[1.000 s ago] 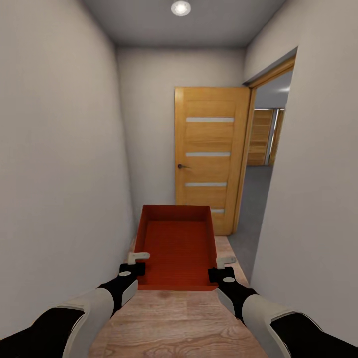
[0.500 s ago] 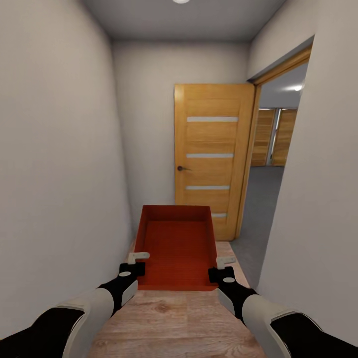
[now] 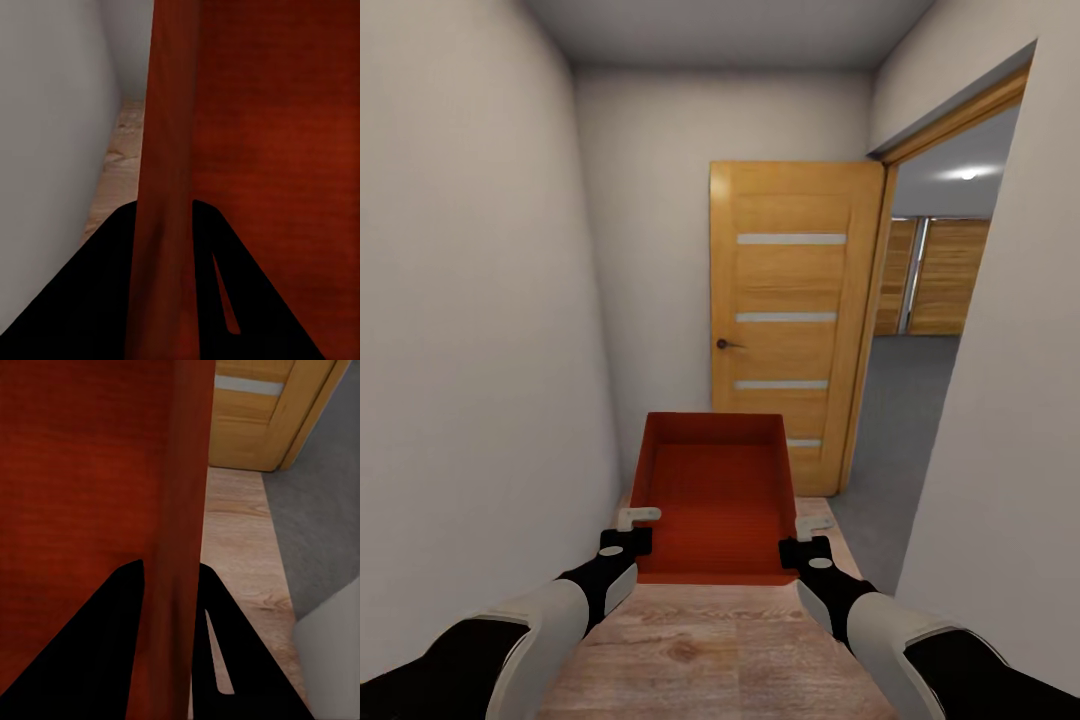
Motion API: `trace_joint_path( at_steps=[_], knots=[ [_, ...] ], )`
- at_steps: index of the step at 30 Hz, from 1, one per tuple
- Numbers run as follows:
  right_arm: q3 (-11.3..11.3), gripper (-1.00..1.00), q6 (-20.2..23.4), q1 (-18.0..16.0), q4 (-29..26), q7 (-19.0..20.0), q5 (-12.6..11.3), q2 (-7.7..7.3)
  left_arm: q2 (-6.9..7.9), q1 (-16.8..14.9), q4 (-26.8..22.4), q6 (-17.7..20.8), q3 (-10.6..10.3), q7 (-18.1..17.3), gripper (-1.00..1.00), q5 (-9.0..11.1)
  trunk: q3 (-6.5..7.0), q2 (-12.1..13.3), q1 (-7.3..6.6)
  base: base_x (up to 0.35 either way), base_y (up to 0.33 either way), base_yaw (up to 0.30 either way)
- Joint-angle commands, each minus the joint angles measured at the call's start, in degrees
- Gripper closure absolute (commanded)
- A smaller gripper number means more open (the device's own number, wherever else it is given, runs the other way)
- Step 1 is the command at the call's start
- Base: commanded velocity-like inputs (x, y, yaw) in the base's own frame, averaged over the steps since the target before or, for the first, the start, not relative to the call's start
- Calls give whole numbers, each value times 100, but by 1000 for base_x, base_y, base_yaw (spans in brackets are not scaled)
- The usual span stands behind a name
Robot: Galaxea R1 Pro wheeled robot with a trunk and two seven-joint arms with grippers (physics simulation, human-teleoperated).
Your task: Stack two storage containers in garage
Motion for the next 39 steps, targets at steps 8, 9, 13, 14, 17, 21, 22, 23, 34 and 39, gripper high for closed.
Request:
trace_joint_path(
  at_steps=[8, 9, 13, 14, 17, 21, 22, 23, 34, 39],
  knots=[
    [1, 100, -30, -3, 32, -39, -138, 12, -1, -8, -41, -128, 151, 114, 100, 6, -8, -7, 5, 323, 11, 0],
    [1, 100, -33, -3, 32, -40, -137, 12, -1, -8, -41, -128, 151, 114, 100, 5, -8, -7, 5, 323, 57, 0],
    [1, 100, -34, -3, 32, -40, -137, 12, -1, -8, -42, -128, 150, 114, 100, 7, -8, -7, 5, 323, 66, 0],
    [1, 100, -32, -3, 32, -40, -136, 12, -1, -8, -43, -128, 151, 114, 100, 7, -8, -7, 5, 323, 71, 0],
    [1, 100, -30, -3, 32, -37, -137, 12, -1, -8, -44, -128, 151, 114, 100, 6, -8, -7, 5, 323, 72, 0],
    [1, 100, -30, -3, 32, -34, -137, 12, -1, -8, -43, -128, 151, 114, 100, 5, -8, -7, 5, 323, 73, 0],
    [1, 100, -30, -3, 32, -34, -137, 12, -1, -8, -44, -128, 151, 114, 100, 6, -8, -7, 5, 323, 73, 0],
    [1, 100, -30, -3, 32, -33, -137, 12, -1, -8, -44, -128, 151, 114, 100, 7, -8, -7, 5, 323, 73, 0],
    [1, 100, -30, -3, 32, -32, -138, 12, -1, -8, -44, -128, 151, 114, 100, 7, -8, -7, 5, 323, 73, 0],
    [1, 100, -31, -3, 32, -32, -138, 12, -1, -8, -44, -128, 151, 114, 100, 3, -8, -7, 5, 323, 73, 0]
  ],
)
